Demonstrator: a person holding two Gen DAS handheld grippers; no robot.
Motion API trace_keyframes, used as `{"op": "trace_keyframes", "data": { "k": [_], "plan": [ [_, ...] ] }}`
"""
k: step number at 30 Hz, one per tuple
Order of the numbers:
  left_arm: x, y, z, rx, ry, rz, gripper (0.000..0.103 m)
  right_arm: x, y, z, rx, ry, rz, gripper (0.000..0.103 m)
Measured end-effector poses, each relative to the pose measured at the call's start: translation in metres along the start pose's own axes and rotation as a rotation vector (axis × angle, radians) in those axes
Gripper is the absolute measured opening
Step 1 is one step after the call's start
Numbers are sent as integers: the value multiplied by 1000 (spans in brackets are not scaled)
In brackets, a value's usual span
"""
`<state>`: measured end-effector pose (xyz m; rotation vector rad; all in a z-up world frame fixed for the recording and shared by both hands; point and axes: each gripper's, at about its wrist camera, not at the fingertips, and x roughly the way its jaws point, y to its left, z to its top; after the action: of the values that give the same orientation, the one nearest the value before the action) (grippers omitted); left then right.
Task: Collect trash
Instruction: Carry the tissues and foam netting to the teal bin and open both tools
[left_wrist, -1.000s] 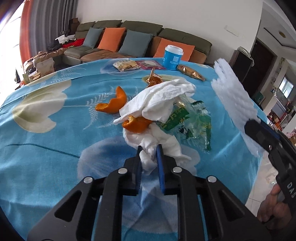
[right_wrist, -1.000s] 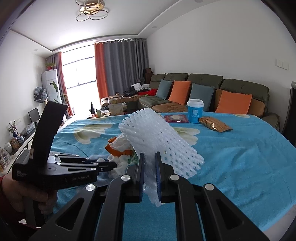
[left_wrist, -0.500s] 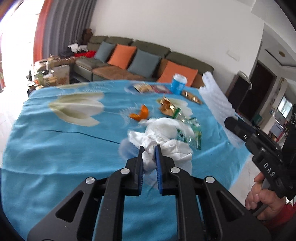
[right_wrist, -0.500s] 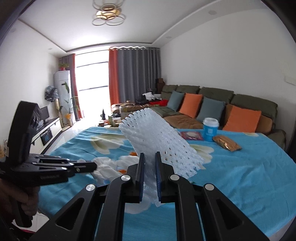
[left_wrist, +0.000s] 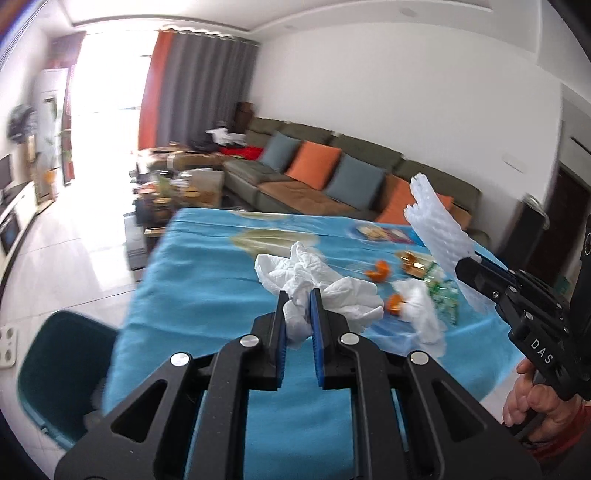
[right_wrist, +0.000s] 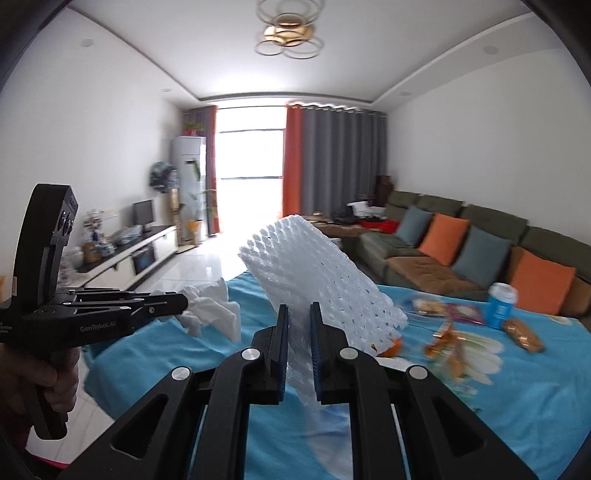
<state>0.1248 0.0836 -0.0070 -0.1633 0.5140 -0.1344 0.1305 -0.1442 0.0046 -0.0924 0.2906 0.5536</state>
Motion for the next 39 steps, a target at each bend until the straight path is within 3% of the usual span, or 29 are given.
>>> {"op": "trace_keyframes", "data": {
  "k": [17,27,39],
  "plan": [
    [-102,159,-30,-192,-56,428,12,96,119,40,-79,126,417,10],
    [-118,205,-53,-258,0,515,12,175,194,44,-57,331,626,10],
    [-64,228,-74,-286,126,536,14,255,241,10,27,609,685,11]
  ]
}}
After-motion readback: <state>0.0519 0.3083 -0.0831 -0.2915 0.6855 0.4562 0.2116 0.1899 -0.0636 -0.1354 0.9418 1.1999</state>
